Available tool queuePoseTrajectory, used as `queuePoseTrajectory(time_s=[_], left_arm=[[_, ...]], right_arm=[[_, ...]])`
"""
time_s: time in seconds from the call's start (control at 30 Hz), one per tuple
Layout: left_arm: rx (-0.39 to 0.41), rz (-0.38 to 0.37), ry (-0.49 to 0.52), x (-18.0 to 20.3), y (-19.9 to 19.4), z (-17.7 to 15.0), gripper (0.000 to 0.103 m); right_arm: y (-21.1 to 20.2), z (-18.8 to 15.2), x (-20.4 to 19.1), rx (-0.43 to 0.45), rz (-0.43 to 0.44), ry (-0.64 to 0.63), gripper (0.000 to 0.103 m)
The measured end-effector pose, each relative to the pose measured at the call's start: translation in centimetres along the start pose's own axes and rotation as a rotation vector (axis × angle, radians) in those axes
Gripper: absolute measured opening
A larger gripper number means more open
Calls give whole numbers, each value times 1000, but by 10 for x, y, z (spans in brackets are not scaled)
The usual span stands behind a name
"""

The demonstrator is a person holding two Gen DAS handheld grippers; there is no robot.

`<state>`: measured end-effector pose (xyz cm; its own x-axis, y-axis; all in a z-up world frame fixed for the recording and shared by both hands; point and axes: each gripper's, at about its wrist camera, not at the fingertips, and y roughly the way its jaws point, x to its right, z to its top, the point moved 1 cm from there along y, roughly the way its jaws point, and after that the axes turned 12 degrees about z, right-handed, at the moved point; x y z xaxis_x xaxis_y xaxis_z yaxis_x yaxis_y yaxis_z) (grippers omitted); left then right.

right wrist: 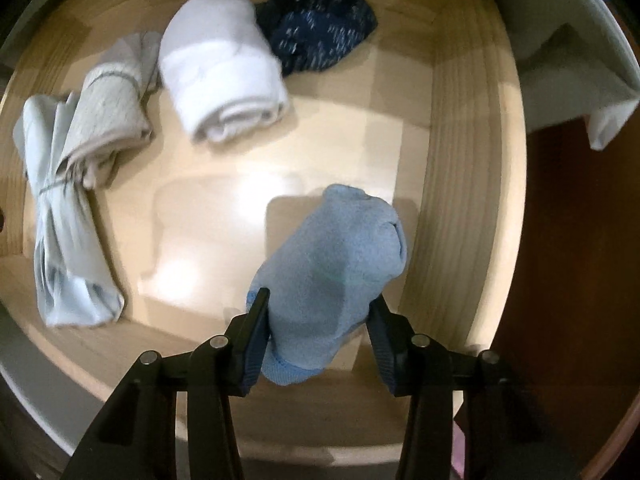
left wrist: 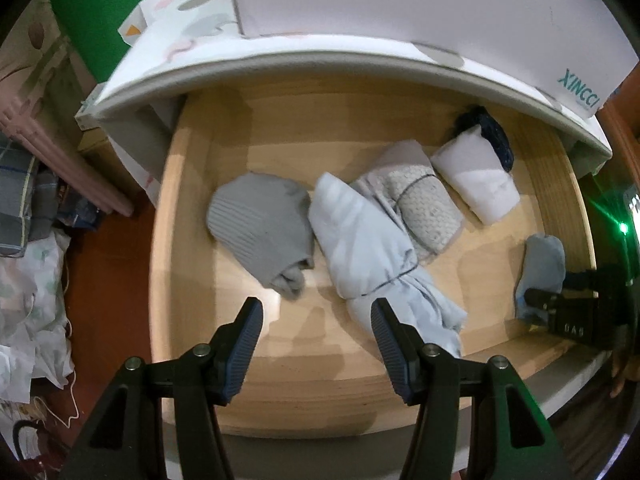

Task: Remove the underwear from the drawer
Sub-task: 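Lower the left tool toward the pale blue rolled garment while the right tool holds the sock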

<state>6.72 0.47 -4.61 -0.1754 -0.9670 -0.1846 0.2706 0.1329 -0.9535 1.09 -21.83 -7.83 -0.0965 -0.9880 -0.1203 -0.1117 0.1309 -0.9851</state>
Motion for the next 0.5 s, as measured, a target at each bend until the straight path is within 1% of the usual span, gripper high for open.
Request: queuePoseTrajectory(time_s=[0.17,0.27,0.33,0.4,0.5], left_arm=[[-37,9,17,16,6,1,58],[-54,-2,20,26,10,1,58],[-72,-14,11,31,13,3,58],[-85,-33,2,32,16,4,58],[-109,-43,-24,37,20,10,58]], right_arm=[[0,-4,-5,3,8,8,43],[3,-6,-6,9,14,8,43],[4,-6,-8,2,20,7,43],[-5,-13,4,1,22,1,43],[-3,-17,2,1,20,-10,43]])
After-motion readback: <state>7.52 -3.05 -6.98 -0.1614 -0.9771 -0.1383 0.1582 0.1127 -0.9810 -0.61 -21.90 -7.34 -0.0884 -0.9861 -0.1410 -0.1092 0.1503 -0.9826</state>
